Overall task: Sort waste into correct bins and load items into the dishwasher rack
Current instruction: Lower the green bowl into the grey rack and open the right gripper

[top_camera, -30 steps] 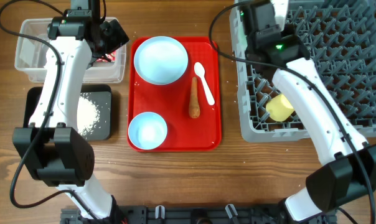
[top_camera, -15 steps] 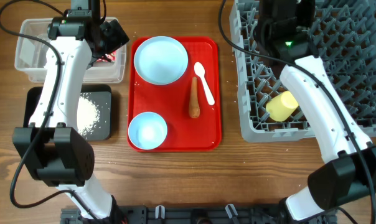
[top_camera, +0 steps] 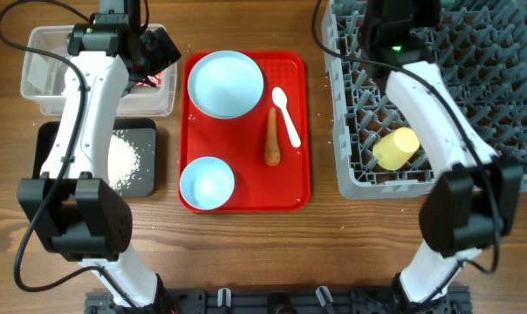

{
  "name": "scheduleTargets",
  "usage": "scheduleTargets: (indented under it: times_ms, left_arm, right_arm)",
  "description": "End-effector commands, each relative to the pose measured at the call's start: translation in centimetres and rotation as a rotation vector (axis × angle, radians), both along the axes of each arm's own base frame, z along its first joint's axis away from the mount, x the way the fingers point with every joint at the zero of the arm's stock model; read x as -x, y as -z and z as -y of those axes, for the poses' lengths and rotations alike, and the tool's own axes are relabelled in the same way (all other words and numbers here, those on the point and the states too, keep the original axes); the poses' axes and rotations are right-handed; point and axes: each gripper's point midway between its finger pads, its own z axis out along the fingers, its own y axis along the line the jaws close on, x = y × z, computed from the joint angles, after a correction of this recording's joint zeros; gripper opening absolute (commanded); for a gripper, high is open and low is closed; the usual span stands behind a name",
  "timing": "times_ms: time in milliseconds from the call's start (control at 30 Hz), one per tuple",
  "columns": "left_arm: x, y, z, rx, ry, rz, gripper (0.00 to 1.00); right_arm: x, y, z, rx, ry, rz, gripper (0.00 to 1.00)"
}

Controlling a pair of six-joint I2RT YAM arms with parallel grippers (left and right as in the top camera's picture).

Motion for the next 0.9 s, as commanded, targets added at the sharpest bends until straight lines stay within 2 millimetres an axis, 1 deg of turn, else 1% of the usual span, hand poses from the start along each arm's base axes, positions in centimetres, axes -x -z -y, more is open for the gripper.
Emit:
scheduleTargets:
  times_ms: [0,133,200,300,367,567,667,867]
  left_arm:
    - [0.1,0.2,-0.2,0.000,-0.017,-0.004,1.00]
    - [0.1,0.2,-0.2,0.000,-0.017,-0.004,1.00]
    - [0.1,0.2,-0.2,0.000,-0.017,-0.004,1.00]
    - [0.1,0.2,-0.2,0.000,-0.017,-0.004,1.00]
    - [0.1,0.2,-0.2,0.000,-0.017,-0.004,1.00]
    - [0.1,0.2,-0.2,0.000,-0.017,-0.004,1.00]
    - [0.1,0.2,-0.2,0.000,-0.017,-0.004,1.00]
    - [0.1,0.2,-0.2,0.000,-0.017,-0.004,1.00]
  right_arm:
    - [-1.7,3.4,-0.4,0.080,-0.006,-0.092,0.04]
    - [-2.8,6.9,-0.8,0.088,-0.012,-0.135,0.04]
    - [-3.0,8.2,-0.8,0.091,-0.012,-0.155,0.04]
    - [-3.3,9.6,-1.1,0.082,-0.025,-0.172,0.04]
    - [-3.5,10.1,-1.4,0.077,-0.037,-0.176,0.04]
    - [-3.6,10.3,-2.6,0.063,-0.062,-0.172,0.04]
    - [-3.5,11.2,-3.9,0.052,-0.107,-0.209,0.04]
    - [-3.4,11.4,-4.5,0.046,-0.116,-0.211,0.04]
